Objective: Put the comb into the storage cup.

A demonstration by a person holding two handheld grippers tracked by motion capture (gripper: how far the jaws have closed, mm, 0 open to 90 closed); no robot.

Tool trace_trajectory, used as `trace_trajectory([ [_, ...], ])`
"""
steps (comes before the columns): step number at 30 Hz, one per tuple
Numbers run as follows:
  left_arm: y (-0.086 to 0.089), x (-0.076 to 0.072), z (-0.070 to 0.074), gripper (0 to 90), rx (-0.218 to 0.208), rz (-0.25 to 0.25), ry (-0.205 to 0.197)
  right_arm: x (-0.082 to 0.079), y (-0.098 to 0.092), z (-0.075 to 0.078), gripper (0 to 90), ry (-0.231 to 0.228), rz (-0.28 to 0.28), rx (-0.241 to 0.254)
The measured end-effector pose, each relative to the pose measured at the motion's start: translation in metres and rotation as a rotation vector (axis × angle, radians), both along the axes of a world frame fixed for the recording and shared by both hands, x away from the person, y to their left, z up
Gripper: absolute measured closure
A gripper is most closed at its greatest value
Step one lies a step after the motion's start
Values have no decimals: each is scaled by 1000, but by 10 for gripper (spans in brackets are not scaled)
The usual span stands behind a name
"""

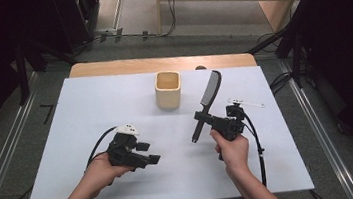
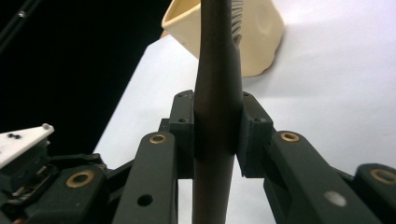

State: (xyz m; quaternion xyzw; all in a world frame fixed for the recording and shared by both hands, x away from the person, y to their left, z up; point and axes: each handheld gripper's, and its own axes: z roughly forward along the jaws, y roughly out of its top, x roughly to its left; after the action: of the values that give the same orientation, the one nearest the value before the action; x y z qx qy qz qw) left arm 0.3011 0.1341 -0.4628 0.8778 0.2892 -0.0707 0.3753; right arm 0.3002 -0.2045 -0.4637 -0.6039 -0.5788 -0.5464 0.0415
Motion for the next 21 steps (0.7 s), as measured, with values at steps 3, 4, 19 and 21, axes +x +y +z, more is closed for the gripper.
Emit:
trace_trajectory([
  [3, 7, -2, 0, 325, 5, 9, -2, 1, 0, -1, 695, 0, 4, -4],
  [4, 11, -3, 0, 325, 5, 17, -4, 1, 0, -1, 696, -3, 5, -7],
  [19, 38, -11, -2, 325, 3, 60, -12, 9, 7, 9, 696, -48, 27, -41],
  [21, 40, -11, -2, 325, 3, 68, -15, 10, 8, 11, 696, -59, 29, -49],
])
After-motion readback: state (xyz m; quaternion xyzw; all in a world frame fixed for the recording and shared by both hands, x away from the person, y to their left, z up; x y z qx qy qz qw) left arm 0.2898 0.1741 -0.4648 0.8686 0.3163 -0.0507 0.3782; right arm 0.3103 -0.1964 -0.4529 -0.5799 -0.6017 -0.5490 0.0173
